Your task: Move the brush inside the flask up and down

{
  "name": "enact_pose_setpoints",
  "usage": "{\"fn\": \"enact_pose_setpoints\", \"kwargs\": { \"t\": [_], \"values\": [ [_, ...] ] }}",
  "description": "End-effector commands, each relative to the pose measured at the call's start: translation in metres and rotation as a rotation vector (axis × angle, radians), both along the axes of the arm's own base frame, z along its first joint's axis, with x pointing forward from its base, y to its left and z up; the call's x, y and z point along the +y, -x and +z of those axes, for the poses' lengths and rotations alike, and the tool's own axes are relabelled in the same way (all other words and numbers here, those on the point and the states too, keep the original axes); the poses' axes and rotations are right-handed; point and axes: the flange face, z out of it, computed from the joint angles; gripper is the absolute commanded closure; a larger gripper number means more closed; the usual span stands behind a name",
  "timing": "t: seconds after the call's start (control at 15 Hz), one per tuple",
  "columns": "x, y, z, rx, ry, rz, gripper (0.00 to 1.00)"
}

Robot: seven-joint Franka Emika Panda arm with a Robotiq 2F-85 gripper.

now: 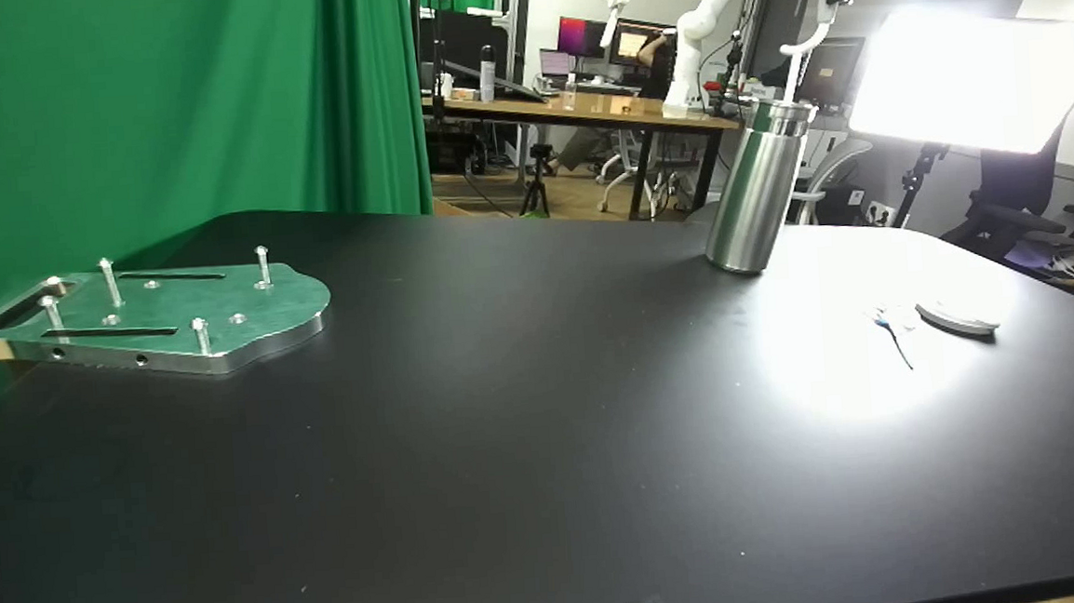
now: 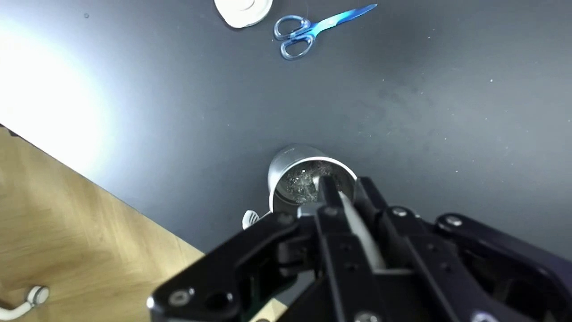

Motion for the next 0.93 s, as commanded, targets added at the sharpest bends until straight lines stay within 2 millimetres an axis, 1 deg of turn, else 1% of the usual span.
{"fn": "enact_pose_setpoints", "kwargs": {
  "t": [0.0, 0.27, 0.47, 0.53, 0.67, 0.87],
  "values": [
    [-0.007, -0.005, -0.031, 0.067, 0.016, -0.02, 0.96],
    [-0.008, -0.009, -0.074, 0.141, 0.025, -0.032, 0.96],
    [-0.007, -0.01, -0.093, 0.179, 0.031, -0.032, 0.96],
    [-0.007, -0.009, -0.094, 0.184, 0.03, -0.028, 0.96],
    [-0.005, -0.009, -0.091, 0.184, 0.029, -0.021, 0.96],
    [-0.003, -0.007, -0.07, 0.155, 0.025, -0.008, 0.96]
  ]
}}
